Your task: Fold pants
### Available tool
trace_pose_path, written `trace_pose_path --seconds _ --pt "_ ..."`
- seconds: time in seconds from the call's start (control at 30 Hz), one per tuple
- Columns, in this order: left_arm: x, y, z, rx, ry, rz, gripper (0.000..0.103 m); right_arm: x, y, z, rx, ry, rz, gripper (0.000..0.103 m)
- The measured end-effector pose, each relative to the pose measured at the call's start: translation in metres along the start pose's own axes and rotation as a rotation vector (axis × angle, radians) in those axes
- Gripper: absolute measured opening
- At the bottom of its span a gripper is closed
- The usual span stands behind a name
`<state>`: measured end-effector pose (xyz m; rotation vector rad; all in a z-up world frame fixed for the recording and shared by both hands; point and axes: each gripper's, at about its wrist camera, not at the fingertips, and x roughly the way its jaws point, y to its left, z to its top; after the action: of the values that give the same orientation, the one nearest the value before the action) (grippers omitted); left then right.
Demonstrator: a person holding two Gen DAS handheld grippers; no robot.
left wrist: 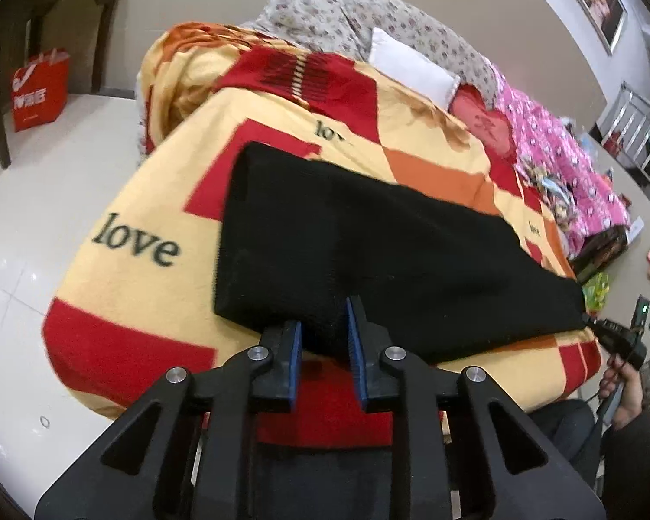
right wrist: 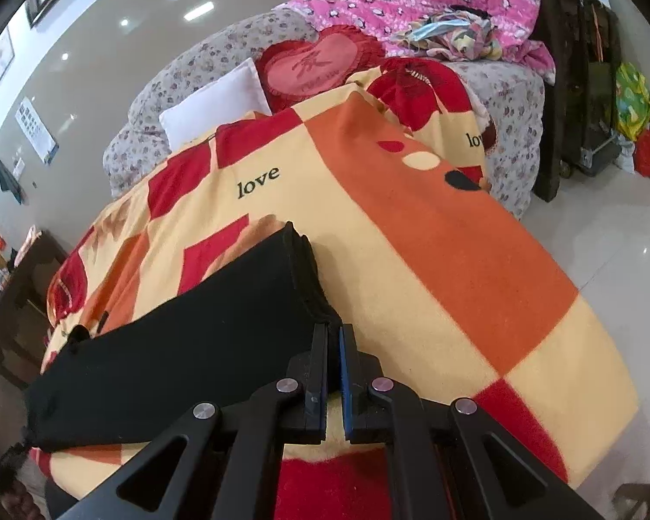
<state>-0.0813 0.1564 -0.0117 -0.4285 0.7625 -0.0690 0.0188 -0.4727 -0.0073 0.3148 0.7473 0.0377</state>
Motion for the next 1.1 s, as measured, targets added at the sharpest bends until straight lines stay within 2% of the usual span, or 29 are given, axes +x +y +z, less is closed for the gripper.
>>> trace_pose_path --seconds 0.07,0.13,0.2,0.23,0.27,0.37,0.4,0.5,0.57,0.6,0.63,0.7,0.77,0.83,0.9,0.93,1.0,1.1 --pt "-0.009 -0.004 0.001 0.031 -0.048 0.04 0.026 -0.003 -0.003 0.0 0.009 -0.007 -0.005 0.004" --pt "-0.02 -0.011 0.003 0.079 -0.122 0.091 0.031 -0.008 -0.007 0.002 0.022 -0.029 -0.052 0.004" --pt "-0.031 -0.02 0.004 0.122 -0.209 0.179 0.034 -0.017 -0.013 0.005 0.03 -0.061 -0.097 0.004" --pt "-0.038 -0.028 0.005 0.15 -0.27 0.269 0.034 -0.024 -0.015 0.008 0.028 -0.085 -0.119 0.004" --pt "-0.041 -0.032 0.005 0.166 -0.298 0.301 0.034 -0.029 -0.012 0.009 0.012 -0.105 -0.135 0.005" --pt "-0.05 -0.038 0.006 0.154 -0.362 0.266 0.034 -0.039 0.019 0.008 -0.137 -0.151 -0.115 0.006" --pt "-0.047 -0.042 0.008 0.168 -0.354 0.232 0.034 -0.037 0.034 0.005 -0.208 -0.143 -0.102 0.006" --pt "-0.027 -0.048 0.011 0.207 -0.256 0.115 0.034 -0.022 0.063 -0.007 -0.358 -0.095 -0.103 0.006" --pt "0.002 -0.044 0.01 0.213 -0.101 0.108 0.034 -0.001 0.06 -0.011 -0.349 -0.004 -0.146 0.006" --pt "0.015 -0.039 0.011 0.203 -0.048 0.125 0.034 0.006 0.056 -0.013 -0.329 0.037 -0.145 0.007" --pt "0.029 -0.031 0.009 0.194 0.009 0.149 0.034 0.003 0.054 -0.014 -0.322 0.011 -0.134 0.008" --pt "0.029 -0.024 0.007 0.213 -0.04 0.143 0.035 0.003 0.056 -0.014 -0.323 0.03 -0.143 0.008" --pt "0.027 -0.022 0.012 0.173 -0.028 0.131 0.035 0.0 0.06 -0.009 -0.307 0.043 -0.164 0.008" --pt "0.025 -0.025 0.022 0.142 -0.027 0.12 0.035 -0.011 0.075 -0.002 -0.292 -0.007 -0.127 0.008" --pt "0.023 -0.037 0.036 0.14 -0.057 0.109 0.035 -0.019 0.115 0.004 -0.337 -0.086 -0.017 0.009" --pt "0.026 -0.043 0.042 0.139 -0.069 0.106 0.035 -0.017 0.13 0.003 -0.364 -0.097 0.025 0.01" --pt "0.032 -0.055 0.057 0.108 -0.109 0.083 0.035 -0.002 0.19 -0.006 -0.485 -0.08 0.188 0.01" --pt "0.052 -0.049 0.066 -0.004 -0.102 0.144 0.035 0.021 0.253 -0.024 -0.598 -0.049 0.36 0.01"
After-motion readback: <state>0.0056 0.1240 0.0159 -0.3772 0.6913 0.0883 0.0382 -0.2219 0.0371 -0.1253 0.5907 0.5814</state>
